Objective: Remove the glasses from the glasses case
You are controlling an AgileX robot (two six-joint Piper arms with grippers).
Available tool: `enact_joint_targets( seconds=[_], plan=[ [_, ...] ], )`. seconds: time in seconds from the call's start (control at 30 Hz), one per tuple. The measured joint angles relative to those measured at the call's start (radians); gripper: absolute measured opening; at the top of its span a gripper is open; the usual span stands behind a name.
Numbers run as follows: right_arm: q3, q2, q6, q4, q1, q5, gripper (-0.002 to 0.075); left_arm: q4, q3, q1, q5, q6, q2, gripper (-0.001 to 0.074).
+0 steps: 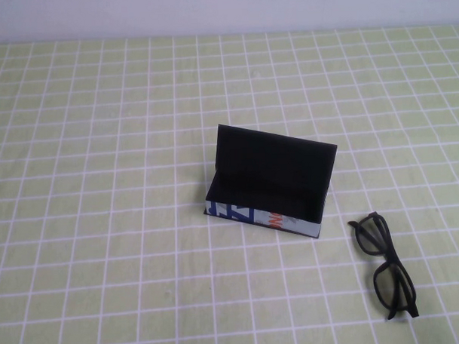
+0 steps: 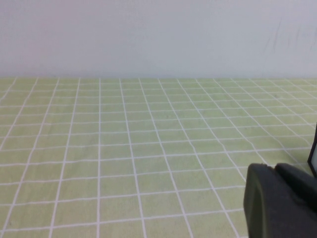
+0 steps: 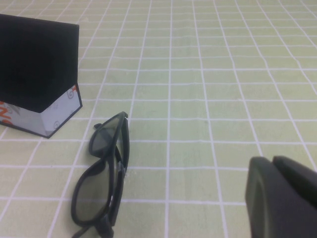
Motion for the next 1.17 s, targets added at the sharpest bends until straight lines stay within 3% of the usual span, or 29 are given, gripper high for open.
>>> enact_joint_targets(
  seconds=[0.17,0.27,0.43,0.5,0.57,0.93,1.17],
  plan=[
    [0.0,0.0,0.0,0.0,0.0,0.0,-0.0018,-0.004,0.0,0.0,-0.041,0.02,0.0,-0.0004],
    [0.0,0.0,0.0,0.0,0.0,0.001,-0.0018,0.112,0.0,0.0,-0.089,-0.121,0.0,-0.0004],
    [0.0,0.0,0.0,0.002,0.0,0.001,-0.0018,0.899,0.0,0.0,-0.112,-0.949,0.0,-0.0004],
    [0.0,0.0,0.0,0.002,0.0,0.001,-0.0018,1.16,0.0,0.0,-0.141,-1.178,0.0,-0.0004],
    [0.0,0.0,0.0,0.002,0.0,0.001,-0.0018,1.268,0.0,0.0,-0.139,-1.285,-0.007,-0.0004],
    [0.0,-0.001,0.0,0.002,0.0,0.002,-0.0018,1.304,0.0,0.0,0.241,-1.27,-0.095,-0.0004],
    [0.0,-0.001,0.0,0.004,0.0,0.002,-0.0018,1.302,-0.002,0.0,0.263,-1.258,-0.096,-0.0004]
  ],
)
